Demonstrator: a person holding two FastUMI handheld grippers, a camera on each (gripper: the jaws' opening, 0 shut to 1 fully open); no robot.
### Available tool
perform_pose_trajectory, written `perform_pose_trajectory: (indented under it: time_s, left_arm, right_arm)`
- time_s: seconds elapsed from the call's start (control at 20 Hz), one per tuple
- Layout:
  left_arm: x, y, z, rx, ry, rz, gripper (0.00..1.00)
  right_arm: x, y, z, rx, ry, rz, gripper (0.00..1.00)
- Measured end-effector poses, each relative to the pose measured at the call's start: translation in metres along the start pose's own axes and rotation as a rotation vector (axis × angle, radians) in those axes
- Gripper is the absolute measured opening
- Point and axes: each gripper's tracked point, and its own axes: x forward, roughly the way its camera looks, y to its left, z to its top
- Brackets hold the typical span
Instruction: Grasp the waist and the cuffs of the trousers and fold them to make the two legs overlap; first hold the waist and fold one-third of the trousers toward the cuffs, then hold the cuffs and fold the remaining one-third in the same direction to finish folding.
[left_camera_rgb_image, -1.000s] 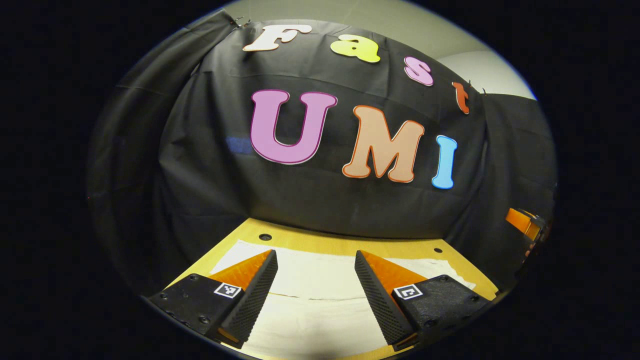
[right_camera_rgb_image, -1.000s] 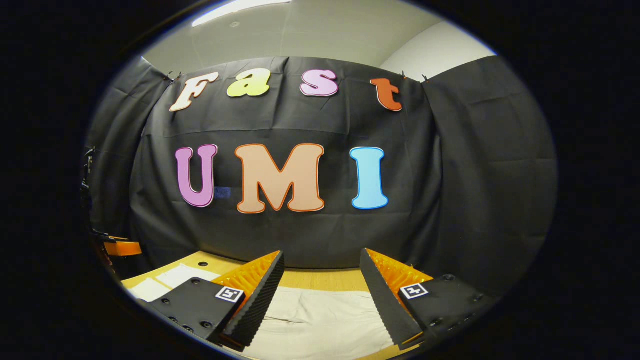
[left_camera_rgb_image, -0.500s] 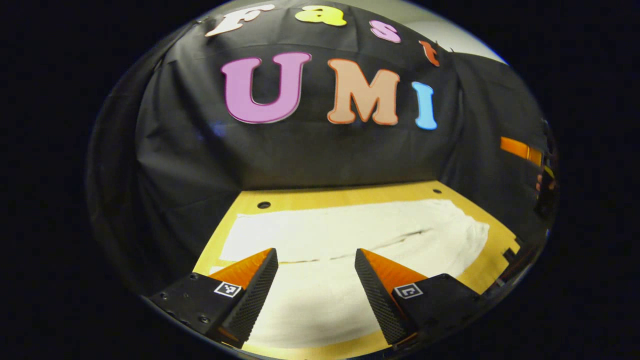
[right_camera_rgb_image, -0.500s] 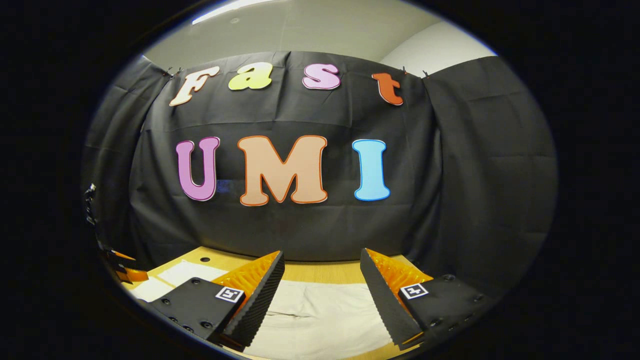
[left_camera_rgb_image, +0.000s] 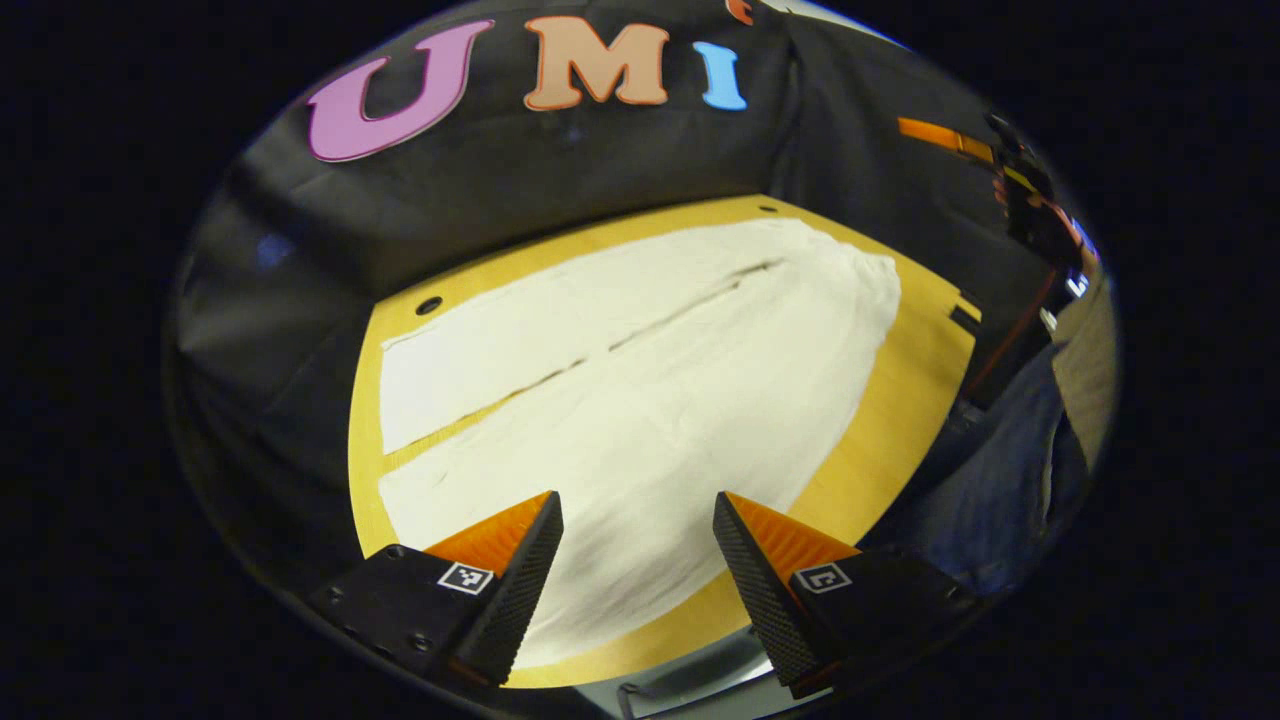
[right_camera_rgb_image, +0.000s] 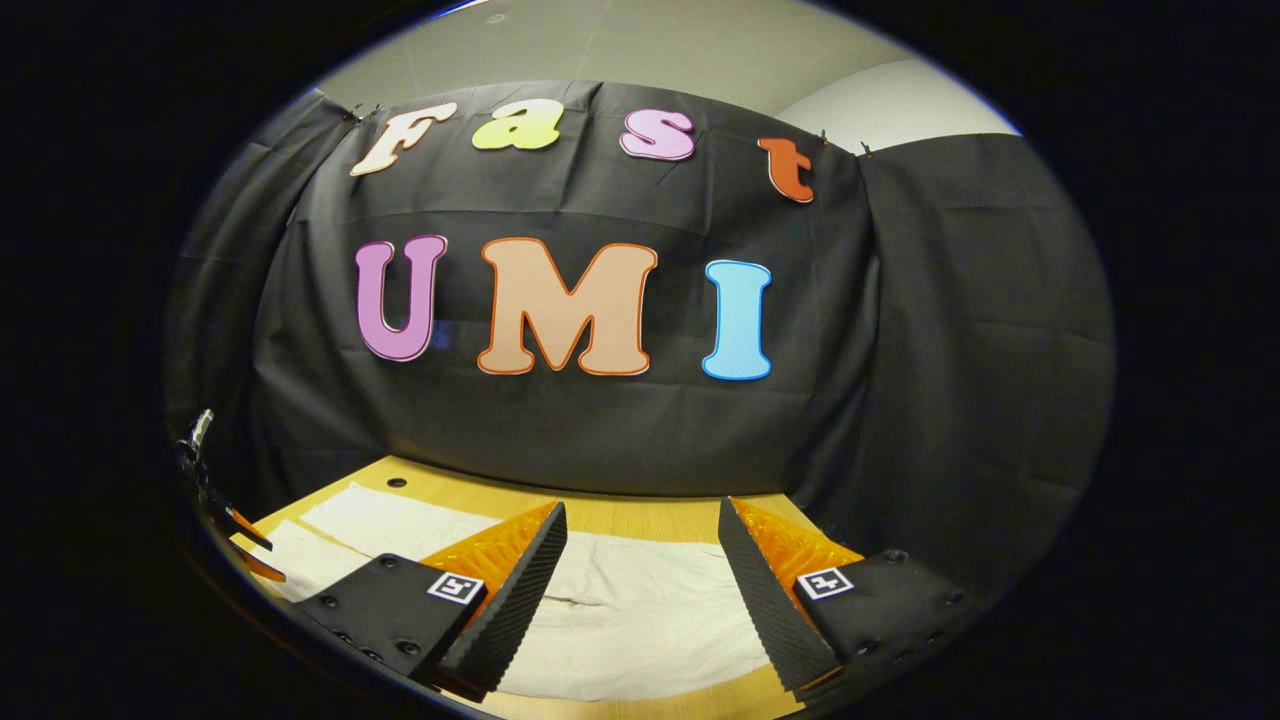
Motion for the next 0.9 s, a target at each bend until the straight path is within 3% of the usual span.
perform_pose_trajectory:
  time_s: [0.3, 0.45, 0.9]
  left_arm:
    - [-0.004, 0.007, -0.082, 0.181, 0.273, -0.119, 0.92]
    - [-0.003, 0.016, -0.107, 0.211, 0.359, -0.154, 0.88]
    - [0.005, 0.028, -0.124, 0.326, 0.472, -0.208, 0.84]
  right_arm:
    - [-0.002, 0.012, -0.019, 0.0, 0.057, 0.035, 0.98]
    - [-0.001, 0.02, -0.027, 0.001, 0.082, 0.059, 0.98]
    - [0.004, 0.022, -0.049, -0.008, 0.142, 0.079, 0.98]
